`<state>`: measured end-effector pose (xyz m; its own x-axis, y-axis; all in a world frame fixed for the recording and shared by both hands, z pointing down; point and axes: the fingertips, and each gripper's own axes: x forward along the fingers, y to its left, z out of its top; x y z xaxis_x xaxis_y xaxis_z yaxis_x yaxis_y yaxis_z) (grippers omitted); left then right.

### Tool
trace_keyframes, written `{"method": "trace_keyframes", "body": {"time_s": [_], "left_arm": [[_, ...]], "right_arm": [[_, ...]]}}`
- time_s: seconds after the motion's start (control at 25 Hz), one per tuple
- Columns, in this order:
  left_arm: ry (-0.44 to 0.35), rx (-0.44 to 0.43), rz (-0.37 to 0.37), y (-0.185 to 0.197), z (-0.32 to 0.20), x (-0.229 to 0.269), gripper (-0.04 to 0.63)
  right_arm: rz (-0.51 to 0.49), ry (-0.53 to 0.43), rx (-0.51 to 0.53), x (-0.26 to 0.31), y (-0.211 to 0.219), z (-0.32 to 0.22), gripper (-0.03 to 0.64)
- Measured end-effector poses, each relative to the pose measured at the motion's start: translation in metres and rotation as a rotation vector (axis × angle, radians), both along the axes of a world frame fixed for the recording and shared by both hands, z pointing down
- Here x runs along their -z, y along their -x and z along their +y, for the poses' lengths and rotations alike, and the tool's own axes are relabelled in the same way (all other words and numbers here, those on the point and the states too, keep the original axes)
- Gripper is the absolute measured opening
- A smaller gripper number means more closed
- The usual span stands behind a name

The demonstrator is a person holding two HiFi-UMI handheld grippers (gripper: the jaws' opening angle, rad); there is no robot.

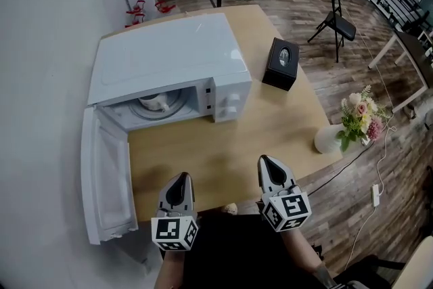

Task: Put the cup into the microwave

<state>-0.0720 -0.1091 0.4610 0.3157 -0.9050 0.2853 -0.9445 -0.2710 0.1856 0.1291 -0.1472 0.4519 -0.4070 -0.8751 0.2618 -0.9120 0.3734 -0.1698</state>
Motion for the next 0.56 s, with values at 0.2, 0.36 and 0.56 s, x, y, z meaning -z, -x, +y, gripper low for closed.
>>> {"method": "trace_keyframes", "body": {"time_s": [0.2, 0.36, 0.56], "left_arm": [[-0.007, -0.006, 0.002, -0.001, 0.002, 0.001, 0.009], [-0.004, -0.008, 0.004, -0.002, 0.006, 0.0, 0.009], [0.004, -0.012, 0.007, -0.004, 0.009, -0.004, 0.009]], "right_arm": [[-0.006, 0.008, 0.001, -0.003, 0.002, 0.005, -0.008], [-0.005, 0.012, 0.011, -0.005, 0.007, 0.008, -0.008], [-0.015, 0.023, 0.018, -0.008, 0.01, 0.01, -0.008]]}}
